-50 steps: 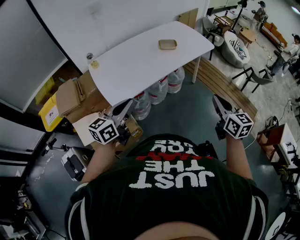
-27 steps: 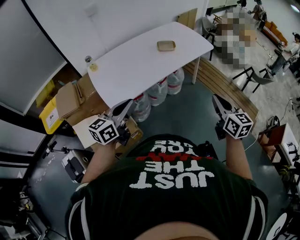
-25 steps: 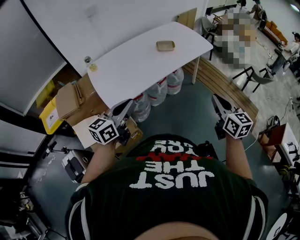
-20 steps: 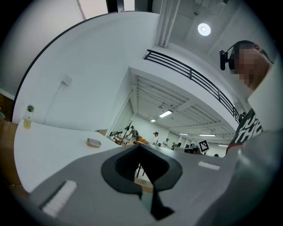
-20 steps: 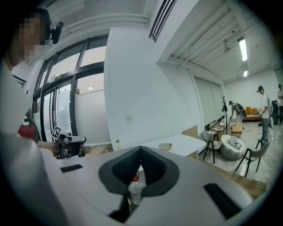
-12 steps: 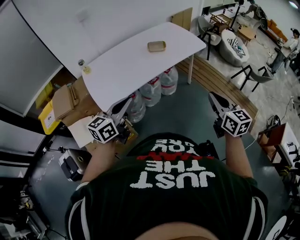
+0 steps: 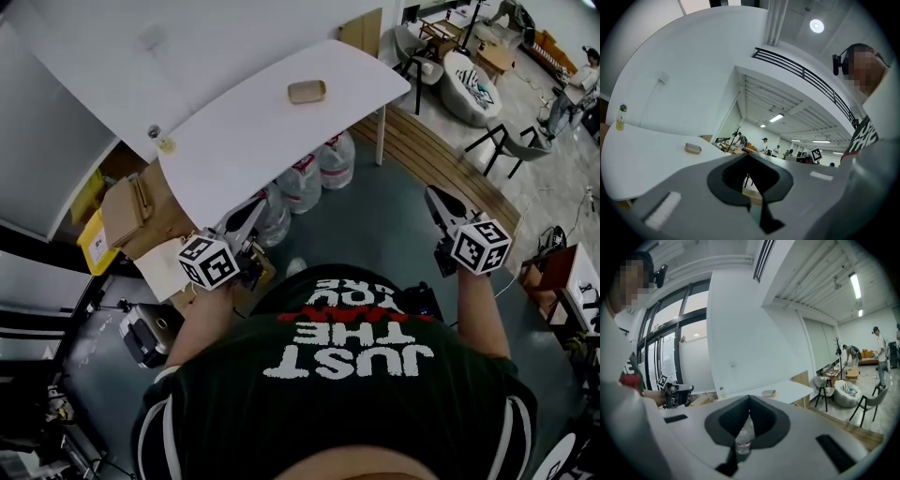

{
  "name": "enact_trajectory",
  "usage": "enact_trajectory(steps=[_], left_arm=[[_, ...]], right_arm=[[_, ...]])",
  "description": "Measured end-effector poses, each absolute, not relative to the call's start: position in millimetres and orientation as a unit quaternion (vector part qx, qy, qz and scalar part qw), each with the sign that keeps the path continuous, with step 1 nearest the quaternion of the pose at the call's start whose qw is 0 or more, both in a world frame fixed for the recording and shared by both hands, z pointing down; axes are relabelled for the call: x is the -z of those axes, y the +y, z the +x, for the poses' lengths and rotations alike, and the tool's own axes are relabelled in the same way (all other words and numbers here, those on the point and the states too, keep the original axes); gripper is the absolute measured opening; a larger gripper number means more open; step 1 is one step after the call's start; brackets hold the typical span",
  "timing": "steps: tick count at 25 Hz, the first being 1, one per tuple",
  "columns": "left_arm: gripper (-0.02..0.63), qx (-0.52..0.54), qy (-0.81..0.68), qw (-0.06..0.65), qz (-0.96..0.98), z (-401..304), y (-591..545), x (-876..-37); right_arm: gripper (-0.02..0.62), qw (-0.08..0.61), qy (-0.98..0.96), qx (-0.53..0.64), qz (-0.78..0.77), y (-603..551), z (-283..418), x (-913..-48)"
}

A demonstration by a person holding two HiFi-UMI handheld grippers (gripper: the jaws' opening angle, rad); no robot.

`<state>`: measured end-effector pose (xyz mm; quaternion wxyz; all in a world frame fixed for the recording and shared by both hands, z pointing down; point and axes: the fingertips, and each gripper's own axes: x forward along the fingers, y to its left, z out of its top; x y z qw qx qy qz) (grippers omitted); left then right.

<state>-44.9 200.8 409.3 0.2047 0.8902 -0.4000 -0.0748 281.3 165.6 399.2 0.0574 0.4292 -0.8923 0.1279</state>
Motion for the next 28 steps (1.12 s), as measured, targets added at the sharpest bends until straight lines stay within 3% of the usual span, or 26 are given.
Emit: enact_trajectory(steps=[18, 28], left_arm=[[0.002, 0.079, -0.320, 0.242, 0.913, -155.9, -127.8, -449.5], [0.002, 0.060, -0.338, 0.272, 0.899, -164.9, -213.7, -476.2]], right_arm=[[0.005, 0.095, -0.883, -0.104, 0.448, -133.7, 129.0, -384.8], [0.005, 0.122, -0.900, -0.131, 0.397, -268.6, 90.3, -400.3]])
